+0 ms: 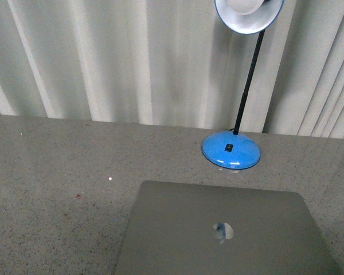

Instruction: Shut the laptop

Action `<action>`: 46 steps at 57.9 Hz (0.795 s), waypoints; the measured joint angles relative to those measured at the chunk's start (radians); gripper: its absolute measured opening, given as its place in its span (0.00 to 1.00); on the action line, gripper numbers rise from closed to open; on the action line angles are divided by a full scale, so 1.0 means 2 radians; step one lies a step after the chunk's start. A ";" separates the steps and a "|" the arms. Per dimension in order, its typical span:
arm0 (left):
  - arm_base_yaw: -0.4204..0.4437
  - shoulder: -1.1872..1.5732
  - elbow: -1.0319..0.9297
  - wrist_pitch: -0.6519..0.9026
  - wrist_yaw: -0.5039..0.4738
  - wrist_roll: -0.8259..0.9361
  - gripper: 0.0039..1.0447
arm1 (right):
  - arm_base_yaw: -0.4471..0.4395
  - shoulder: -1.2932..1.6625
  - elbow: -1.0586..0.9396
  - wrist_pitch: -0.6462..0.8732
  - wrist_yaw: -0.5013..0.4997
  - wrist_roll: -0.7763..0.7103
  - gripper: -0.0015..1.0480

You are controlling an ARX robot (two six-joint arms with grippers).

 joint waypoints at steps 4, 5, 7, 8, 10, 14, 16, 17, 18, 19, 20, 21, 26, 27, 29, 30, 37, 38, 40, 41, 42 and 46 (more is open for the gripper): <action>0.000 0.000 0.000 0.000 0.000 0.000 0.94 | 0.000 0.000 0.000 0.000 0.000 0.000 0.93; 0.000 0.000 0.000 0.000 0.000 0.000 0.94 | 0.000 0.000 0.000 0.000 0.000 0.000 0.93; 0.000 0.000 0.000 0.000 0.000 0.000 0.94 | 0.000 0.000 0.000 0.000 0.000 0.000 0.93; 0.000 0.000 0.000 0.000 0.000 0.000 0.94 | 0.000 0.000 0.000 0.000 0.000 0.000 0.93; 0.000 0.000 0.000 0.000 0.000 0.000 0.94 | 0.000 0.000 0.000 0.000 0.000 0.000 0.93; 0.000 0.000 0.000 0.000 0.000 0.000 0.94 | 0.000 0.000 0.000 0.000 0.000 0.000 0.93; 0.000 0.000 0.000 0.000 0.000 0.000 0.94 | 0.000 0.000 0.000 0.000 0.000 0.000 0.93; 0.000 0.000 0.000 0.000 0.000 0.000 0.94 | 0.000 0.000 0.000 0.000 0.000 0.000 0.93; 0.000 0.000 0.000 0.000 0.000 0.000 0.94 | 0.000 0.000 0.000 0.000 0.000 0.000 0.93; 0.000 0.000 0.000 0.000 0.000 0.000 0.94 | 0.000 0.000 0.000 0.000 0.000 0.000 0.93; 0.000 0.000 0.000 0.000 0.000 0.000 0.94 | 0.000 0.000 0.000 0.000 0.000 0.000 0.93; 0.000 0.000 0.000 0.000 0.000 0.000 0.94 | 0.000 0.000 0.000 0.000 0.000 0.000 0.93; 0.000 0.000 0.000 0.000 0.000 0.000 0.94 | 0.000 0.000 0.000 0.000 0.000 0.000 0.93; 0.000 0.000 0.000 0.000 0.000 0.000 0.94 | 0.000 0.000 0.000 0.000 0.000 0.000 0.93; 0.000 0.000 0.000 0.000 0.000 0.000 0.94 | 0.000 0.000 0.000 0.000 0.000 0.000 0.93; 0.000 0.000 0.000 0.000 0.000 0.000 0.94 | 0.000 0.000 0.000 0.000 0.000 0.000 0.93; 0.000 0.000 0.000 0.000 0.000 0.000 0.94 | 0.000 0.000 0.000 0.000 0.000 0.000 0.93; 0.000 0.000 0.000 0.000 0.000 0.000 0.94 | 0.000 0.000 0.000 0.000 0.000 0.000 0.93; 0.000 0.000 0.000 0.000 0.000 0.000 0.94 | 0.000 0.000 0.000 0.000 0.000 0.000 0.93; 0.000 0.000 0.000 0.000 0.000 0.000 0.94 | 0.000 0.000 0.000 0.000 0.000 0.000 0.93; 0.000 0.000 0.000 0.000 0.000 0.000 0.94 | 0.000 0.000 0.000 0.000 0.000 0.000 0.93; 0.000 0.000 0.000 0.000 0.000 0.000 0.94 | 0.000 0.000 0.000 0.000 0.000 0.000 0.93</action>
